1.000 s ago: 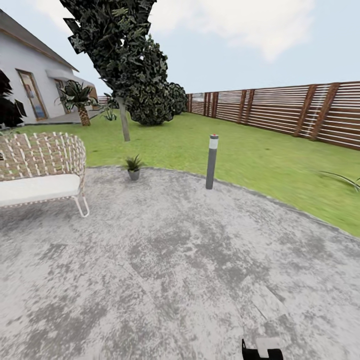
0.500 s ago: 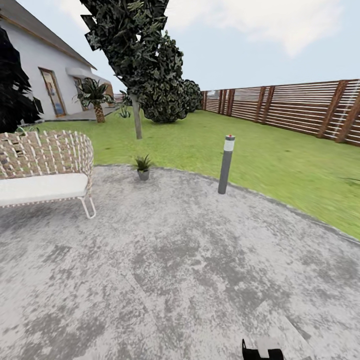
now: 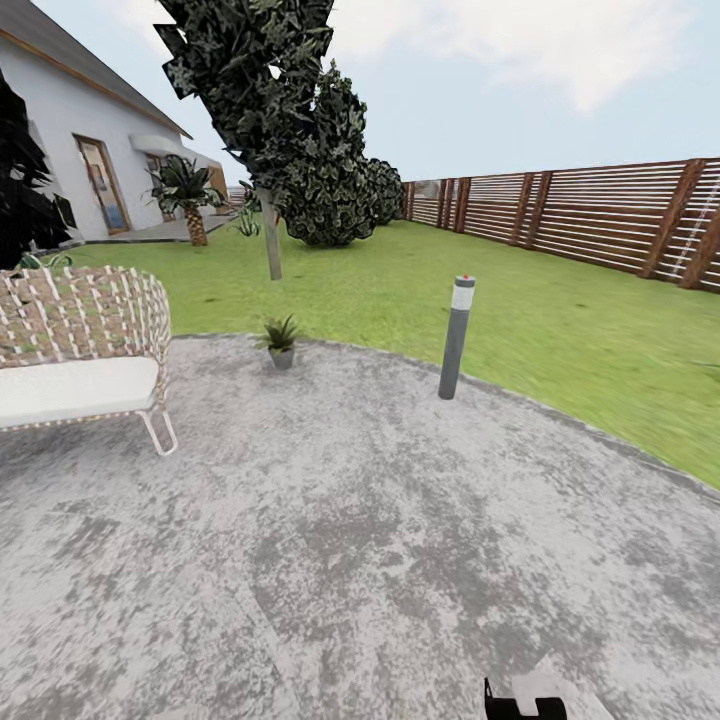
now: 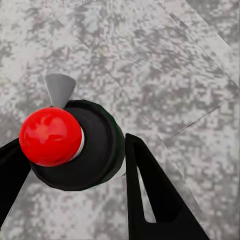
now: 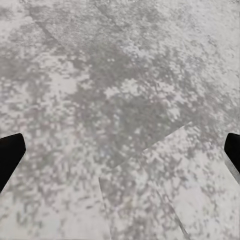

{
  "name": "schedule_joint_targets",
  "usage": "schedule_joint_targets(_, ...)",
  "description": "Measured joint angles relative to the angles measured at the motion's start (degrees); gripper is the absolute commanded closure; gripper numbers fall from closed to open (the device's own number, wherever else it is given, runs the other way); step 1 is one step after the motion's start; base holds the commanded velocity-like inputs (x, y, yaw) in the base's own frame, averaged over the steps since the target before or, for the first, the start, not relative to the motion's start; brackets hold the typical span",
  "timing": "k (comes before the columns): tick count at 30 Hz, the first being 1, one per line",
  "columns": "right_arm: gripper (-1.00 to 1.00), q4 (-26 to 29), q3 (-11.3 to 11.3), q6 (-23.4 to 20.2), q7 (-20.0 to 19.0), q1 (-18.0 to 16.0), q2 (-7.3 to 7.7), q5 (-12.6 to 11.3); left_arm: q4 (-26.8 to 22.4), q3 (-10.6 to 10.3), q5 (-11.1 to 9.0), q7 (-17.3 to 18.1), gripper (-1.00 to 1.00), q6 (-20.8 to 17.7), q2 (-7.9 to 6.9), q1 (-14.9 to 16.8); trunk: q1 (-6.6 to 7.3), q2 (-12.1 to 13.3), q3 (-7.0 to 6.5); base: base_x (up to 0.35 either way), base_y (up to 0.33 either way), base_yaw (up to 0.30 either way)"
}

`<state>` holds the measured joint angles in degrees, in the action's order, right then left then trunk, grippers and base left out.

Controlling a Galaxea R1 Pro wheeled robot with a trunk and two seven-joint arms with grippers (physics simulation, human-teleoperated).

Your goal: Pick up the pesticide atomizer in the garden and spray insectifuge to fully cover both potted plants in the garden.

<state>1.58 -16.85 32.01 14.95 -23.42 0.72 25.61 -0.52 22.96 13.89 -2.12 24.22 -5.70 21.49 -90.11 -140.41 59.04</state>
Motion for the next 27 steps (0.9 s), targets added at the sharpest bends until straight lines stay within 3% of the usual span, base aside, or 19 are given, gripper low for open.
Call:
schedule_joint_targets(11,-1.00,0.0,0.0,-0.1,0.0,0.0,-0.02,0.0,0.0,0.0,0.0,0.0,1.00,0.0,0.00,0.0,0.00,0.0,0.42,0.337,0.000,0.166)
schedule_joint_targets(27,-1.00,0.0,0.0,-0.1,0.0,0.0,-0.05,0.0,0.0,0.1,0.0,0.0,1.00,0.0,-0.05,0.0,0.00,0.0,0.52,0.337,0.000,0.055)
